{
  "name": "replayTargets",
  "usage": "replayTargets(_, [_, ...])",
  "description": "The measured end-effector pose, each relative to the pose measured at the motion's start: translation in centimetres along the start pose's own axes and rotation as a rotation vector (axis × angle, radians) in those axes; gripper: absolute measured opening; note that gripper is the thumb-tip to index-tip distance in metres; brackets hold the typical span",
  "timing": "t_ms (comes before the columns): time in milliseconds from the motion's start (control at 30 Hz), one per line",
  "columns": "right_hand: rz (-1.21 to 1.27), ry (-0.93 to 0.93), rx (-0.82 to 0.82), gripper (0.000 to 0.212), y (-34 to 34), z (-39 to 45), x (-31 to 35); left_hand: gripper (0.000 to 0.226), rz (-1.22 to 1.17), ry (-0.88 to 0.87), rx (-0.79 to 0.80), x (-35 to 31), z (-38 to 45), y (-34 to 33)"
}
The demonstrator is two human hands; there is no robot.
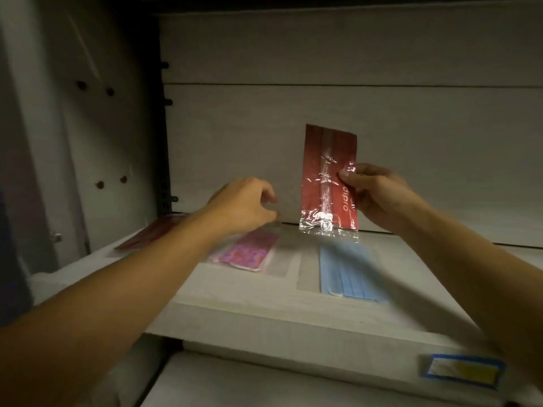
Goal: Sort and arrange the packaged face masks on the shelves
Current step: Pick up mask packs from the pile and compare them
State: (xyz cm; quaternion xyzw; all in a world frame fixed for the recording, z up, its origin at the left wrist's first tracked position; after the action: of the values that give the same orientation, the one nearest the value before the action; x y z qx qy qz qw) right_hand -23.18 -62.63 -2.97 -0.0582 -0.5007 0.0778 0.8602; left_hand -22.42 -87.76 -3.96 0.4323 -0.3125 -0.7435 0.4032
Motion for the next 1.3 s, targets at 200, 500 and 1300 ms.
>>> replayTargets(200, [0.0, -0.081, 0.014, 0.038, -8.0, 2.7, -2.8, 0.021, 0.217, 0.154, -0.096, 6.3, -1.0, 7.5])
replayTargets(500, [-0.126, -0.315, 0.12, 0.011, -19.0, 4.0, -8.4, 0.02, 0.619, 0.231, -0.032, 10.7, -3.1, 11.9])
replayTargets(1300, [-1.464, 0.085, 0.36, 0.033, -21.4, 2.5, -7.8, 0.023, 0.644, 0.091, 0.004, 10.6, -1.9, 10.4])
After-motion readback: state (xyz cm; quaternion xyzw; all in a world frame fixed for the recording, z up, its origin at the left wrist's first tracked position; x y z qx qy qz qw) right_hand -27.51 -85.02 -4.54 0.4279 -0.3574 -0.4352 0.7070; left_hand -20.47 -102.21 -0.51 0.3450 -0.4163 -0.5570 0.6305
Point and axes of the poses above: each hand's wrist, its own z-axis towards the middle knuckle, its own y-axis out of the back of the hand, x = y × z, the point moved 1 cm from there along z, towards the middle knuckle, and after that the axes turned 9 degrees about y, right-handed, at the moved point
